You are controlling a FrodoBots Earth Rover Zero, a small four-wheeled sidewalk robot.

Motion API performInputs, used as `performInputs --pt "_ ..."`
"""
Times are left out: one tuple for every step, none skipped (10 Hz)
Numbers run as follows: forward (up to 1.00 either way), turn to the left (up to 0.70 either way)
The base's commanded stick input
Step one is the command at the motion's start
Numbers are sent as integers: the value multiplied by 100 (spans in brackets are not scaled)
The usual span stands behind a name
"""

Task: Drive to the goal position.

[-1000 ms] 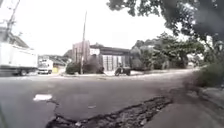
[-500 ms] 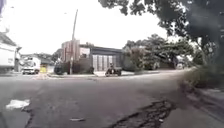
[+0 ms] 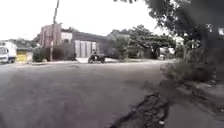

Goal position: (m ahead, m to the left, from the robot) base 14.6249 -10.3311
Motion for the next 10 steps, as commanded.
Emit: performInputs --pt "70 -35" --pt "70 -35" --pt "70 -35" --pt "70 -23" --pt "70 -6" --pt "70 0" --pt "70 0" --pt "70 0" --pt "70 -4" --pt "70 -20"
